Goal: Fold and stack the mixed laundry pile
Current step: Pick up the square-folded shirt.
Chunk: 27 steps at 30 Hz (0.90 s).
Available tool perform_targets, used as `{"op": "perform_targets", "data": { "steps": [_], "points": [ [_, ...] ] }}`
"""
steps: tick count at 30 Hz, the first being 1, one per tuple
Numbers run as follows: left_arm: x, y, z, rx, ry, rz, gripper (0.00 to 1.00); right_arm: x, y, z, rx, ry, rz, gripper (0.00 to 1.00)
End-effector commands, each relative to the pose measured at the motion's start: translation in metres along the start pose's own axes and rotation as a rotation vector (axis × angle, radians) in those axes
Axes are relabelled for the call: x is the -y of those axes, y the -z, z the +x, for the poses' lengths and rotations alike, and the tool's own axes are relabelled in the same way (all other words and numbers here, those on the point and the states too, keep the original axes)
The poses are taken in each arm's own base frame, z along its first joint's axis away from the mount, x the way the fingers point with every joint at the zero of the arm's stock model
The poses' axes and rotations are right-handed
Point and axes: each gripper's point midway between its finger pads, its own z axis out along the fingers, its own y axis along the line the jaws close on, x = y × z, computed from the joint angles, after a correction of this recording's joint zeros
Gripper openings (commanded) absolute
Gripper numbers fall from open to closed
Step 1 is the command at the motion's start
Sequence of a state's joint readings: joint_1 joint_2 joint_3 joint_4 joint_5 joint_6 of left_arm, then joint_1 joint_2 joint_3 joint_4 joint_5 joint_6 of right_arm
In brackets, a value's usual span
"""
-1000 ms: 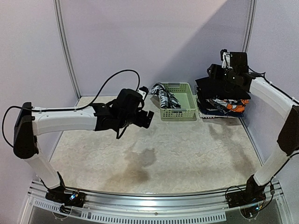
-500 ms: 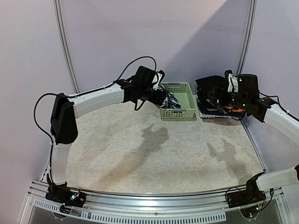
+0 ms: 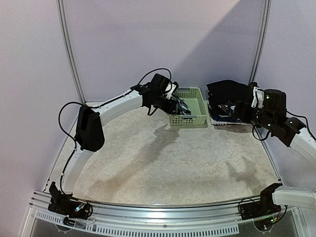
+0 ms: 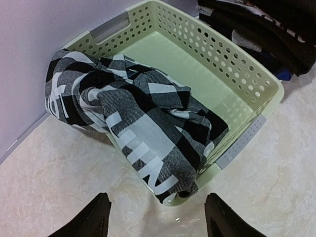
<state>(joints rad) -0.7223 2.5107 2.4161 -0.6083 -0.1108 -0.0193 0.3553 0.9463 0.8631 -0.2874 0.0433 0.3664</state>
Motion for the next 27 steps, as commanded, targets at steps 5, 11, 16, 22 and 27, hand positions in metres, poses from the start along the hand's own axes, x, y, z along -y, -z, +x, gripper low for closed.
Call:
{"op": "perform_targets", "data": {
  "steps": [5,11,16,22,27],
  "points": [
    [0.007,-0.027,0.014,-0.016,0.000,0.073,0.63,0.003,0.003,0.009,-0.012,-0.004,0.009,0.94],
    [0.008,-0.040,0.019,-0.011,0.005,0.074,0.58,0.003,0.000,0.011,-0.022,-0.002,0.007,0.94],
    [0.008,-0.044,0.016,0.012,0.019,0.078,0.27,0.003,0.000,0.011,-0.021,0.000,0.005,0.94],
    [0.005,-0.038,0.005,0.044,0.021,0.067,0.00,0.002,-0.002,0.011,-0.022,0.002,0.005,0.94],
    [0.004,-0.013,-0.025,0.125,0.023,0.072,0.00,0.002,-0.007,0.011,-0.025,0.006,0.005,0.95]
  ]
}}
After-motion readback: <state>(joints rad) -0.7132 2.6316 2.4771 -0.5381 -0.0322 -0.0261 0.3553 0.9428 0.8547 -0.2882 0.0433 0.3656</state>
